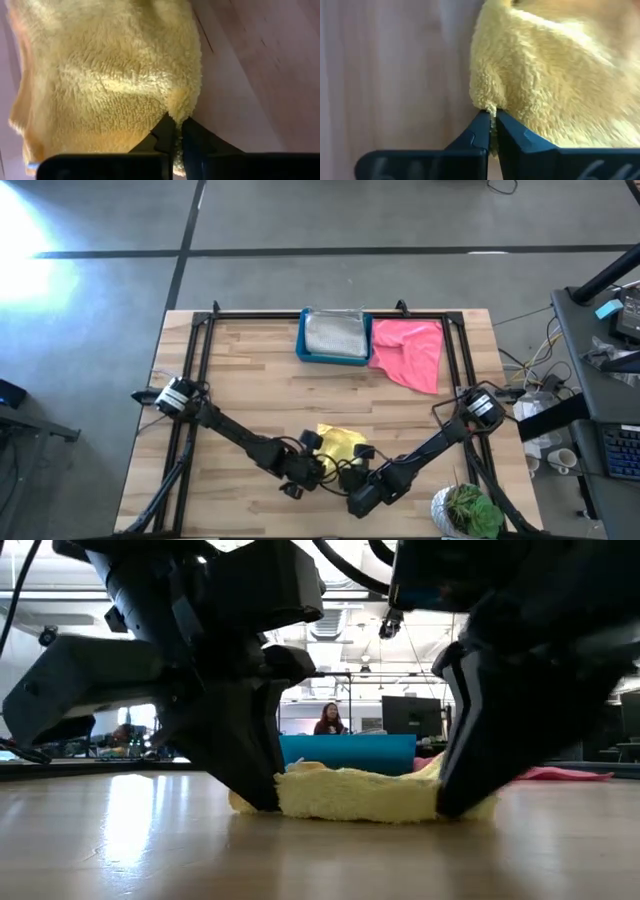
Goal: Fold microfiber towels
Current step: Put the yellow microfiber cloth into the blue bin
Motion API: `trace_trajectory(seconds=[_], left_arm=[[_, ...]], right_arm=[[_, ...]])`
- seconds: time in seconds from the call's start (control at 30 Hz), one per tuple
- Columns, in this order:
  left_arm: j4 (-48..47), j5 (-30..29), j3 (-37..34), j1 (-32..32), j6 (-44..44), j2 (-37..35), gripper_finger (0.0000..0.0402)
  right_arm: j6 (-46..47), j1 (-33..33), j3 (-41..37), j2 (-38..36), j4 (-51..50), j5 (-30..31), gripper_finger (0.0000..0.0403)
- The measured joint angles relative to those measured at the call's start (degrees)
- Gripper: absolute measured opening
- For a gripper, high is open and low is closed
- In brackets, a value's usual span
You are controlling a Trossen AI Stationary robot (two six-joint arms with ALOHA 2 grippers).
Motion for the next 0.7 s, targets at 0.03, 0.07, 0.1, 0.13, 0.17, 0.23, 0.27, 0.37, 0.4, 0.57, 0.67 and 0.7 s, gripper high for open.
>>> trace_trajectory(seconds=[0.03,0.07,0.1,0.13,0.17,0.23,0.27,0.37,0.4,0.57,0.67,0.7], left_arm=[[-0.7,0.5,0.3,0.1,0.0,-0.5,0.0003],[-1.4,0.8,0.4,0.1,0.0,-1.1,0.0003],[-2.0,1.4,0.5,0.3,-0.1,-1.8,0.0003],[-2.2,2.0,0.8,0.6,-0.2,-2.4,0.0002],[-2.3,2.6,1.0,0.9,-0.5,-3.3,0.0002],[-3.7,3.4,1.1,1.7,-1.9,-5.3,0.0002],[-4.1,3.6,1.1,2.1,-2.7,-6.1,0.0002],[-6.3,3.9,1.1,3.3,-3.1,-8.0,0.0002],[-7.0,3.9,1.1,3.7,-3.1,-8.9,0.0002],[-10.6,4.5,1.1,6.3,-3.5,-14.1,0.0001],[-13.5,4.5,1.0,8.5,-4.1,-16.6,0.0001],[-14.1,4.3,1.0,9.2,-4.1,-17.6,0.0001]], right_arm=[[0.4,-0.1,0.0,-0.6,-0.4,0.2,0.0011],[1.0,-0.1,0.0,-1.4,-0.8,0.2,0.0010],[1.4,-0.2,0.1,-2.3,-1.8,0.2,0.0010],[1.9,-0.2,0.4,-3.2,-3.1,0.3,0.0010],[2.4,-0.2,0.7,-4.1,-4.2,0.8,0.0010],[2.9,-0.3,1.5,-5.4,-6.2,2.1,0.0009],[3.0,-0.4,1.9,-6.0,-7.5,2.8,0.0009],[3.0,-1.4,4.3,-7.2,-11.2,4.2,0.0009],[3.0,-1.8,5.3,-7.6,-12.5,4.4,0.0009],[2.4,-5.0,9.3,-8.4,-19.5,7.8,0.0009],[2.3,-7.2,11.3,-9.2,-22.3,11.3,0.0009],[2.0,-8.1,12.1,-9.5,-23.2,11.8,0.0009]])
